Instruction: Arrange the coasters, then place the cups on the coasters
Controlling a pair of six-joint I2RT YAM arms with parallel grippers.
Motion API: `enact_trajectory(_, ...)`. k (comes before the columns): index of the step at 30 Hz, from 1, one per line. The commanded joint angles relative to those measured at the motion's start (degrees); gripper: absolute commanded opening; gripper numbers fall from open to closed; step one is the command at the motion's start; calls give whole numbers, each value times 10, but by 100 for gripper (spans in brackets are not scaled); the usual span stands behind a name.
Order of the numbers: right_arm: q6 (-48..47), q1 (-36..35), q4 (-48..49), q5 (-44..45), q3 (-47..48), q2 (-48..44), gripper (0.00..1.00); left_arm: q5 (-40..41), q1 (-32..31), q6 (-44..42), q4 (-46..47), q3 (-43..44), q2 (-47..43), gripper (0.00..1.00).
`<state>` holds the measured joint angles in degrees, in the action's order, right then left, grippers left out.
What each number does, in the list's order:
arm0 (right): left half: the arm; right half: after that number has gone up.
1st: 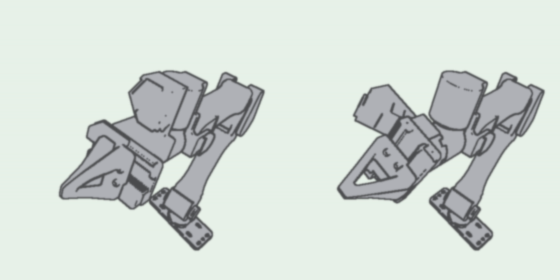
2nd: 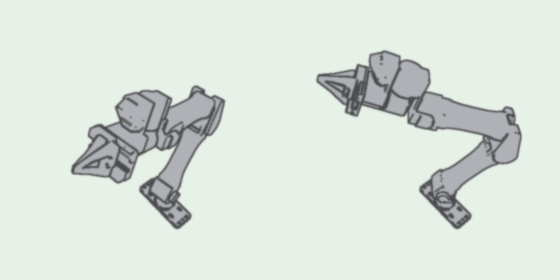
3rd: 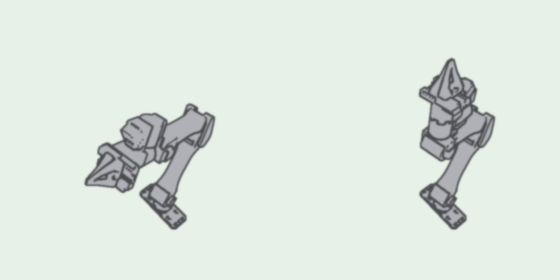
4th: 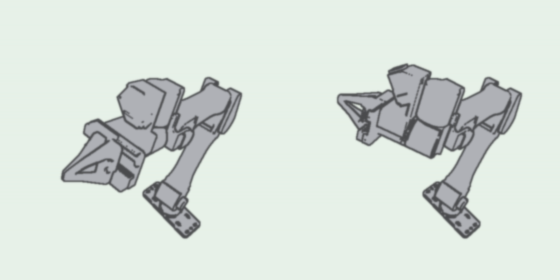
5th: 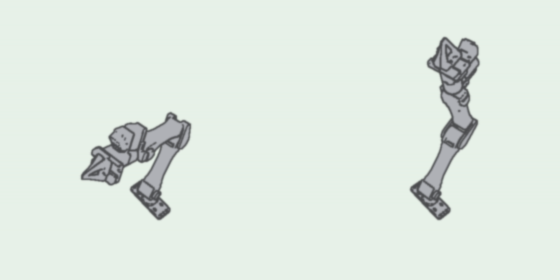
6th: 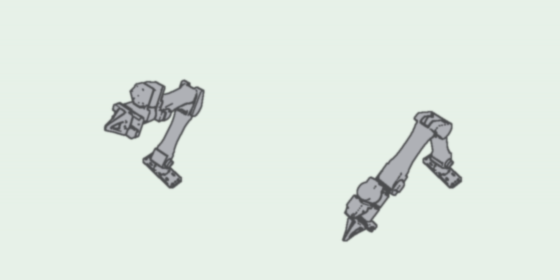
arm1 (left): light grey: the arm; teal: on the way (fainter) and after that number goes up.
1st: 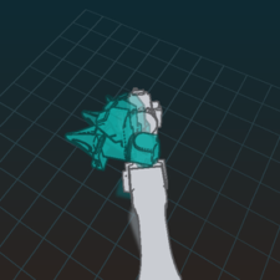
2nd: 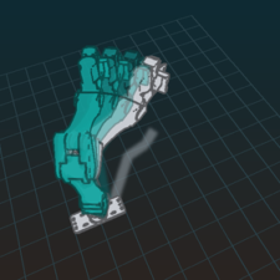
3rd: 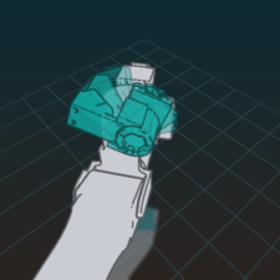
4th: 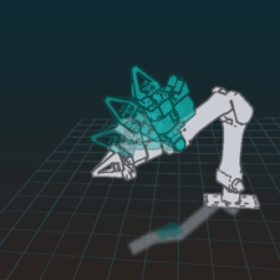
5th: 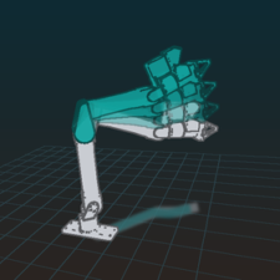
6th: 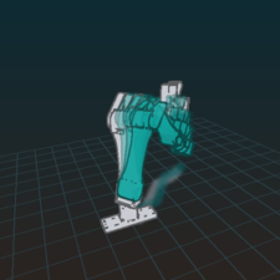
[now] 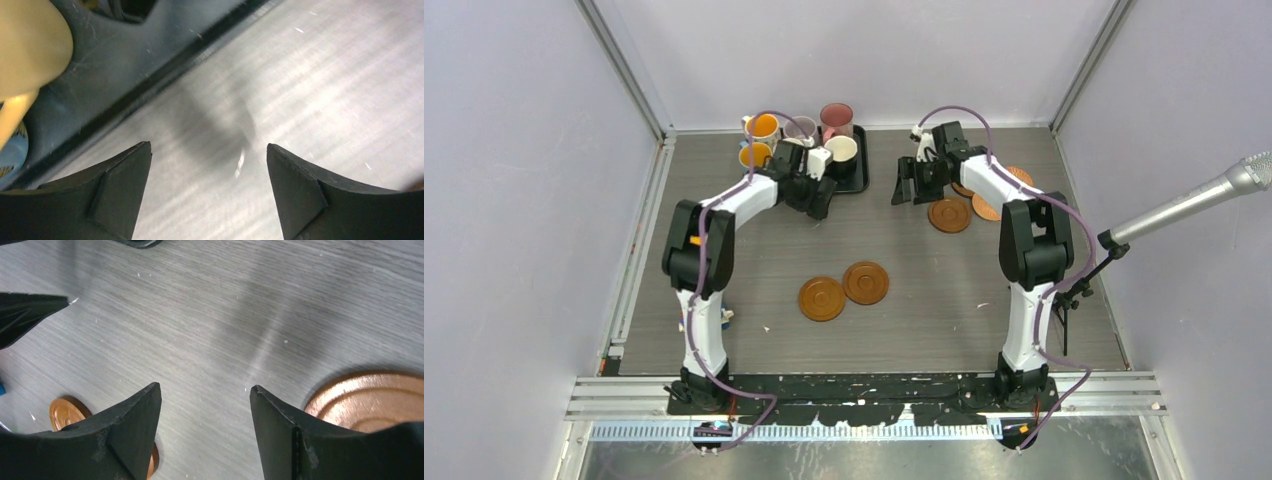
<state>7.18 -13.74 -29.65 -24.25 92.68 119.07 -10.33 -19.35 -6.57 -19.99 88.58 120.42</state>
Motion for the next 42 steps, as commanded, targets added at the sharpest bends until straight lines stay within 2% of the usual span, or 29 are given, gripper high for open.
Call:
enact_trajectory(1, -84, 3, -62, 27, 15, -75, 71, -86, 5, -67, -22, -51, -130, 92)
enact_trajectory(3, -116, 8, -93, 42, 18, -83, 71, -119, 5, -84, -73, -65, -157, 98)
enact_trajectory(7, -182, 21, -161, 66, 25, -86, 74, -191, 2, -160, -181, -101, -198, 100)
enact_trajectory(10, -227, 28, -217, 75, 32, -85, 74, -185, -14, -195, -209, -136, -222, 100)
enact_trajectory(14, -243, 28, -228, 61, 7, -100, 74, -156, -40, -211, -227, -160, -232, 100)
enact_trajectory(24, -222, 28, -193, 33, -57, -138, 74, -43, -139, -232, -202, -224, -238, 96)
enact_trajectory(36, -159, 0, -116, 32, -173, -203, 75, 51, -169, -262, -166, -259, -218, 85)
enact_trajectory(39, -148, -16, -104, 43, -189, -214, 76, 47, -169, -259, -155, -265, -215, 83)
enact_trajectory(42, -131, -27, -104, 43, -185, -211, 77, 8, -169, -245, -149, -271, -226, 86)
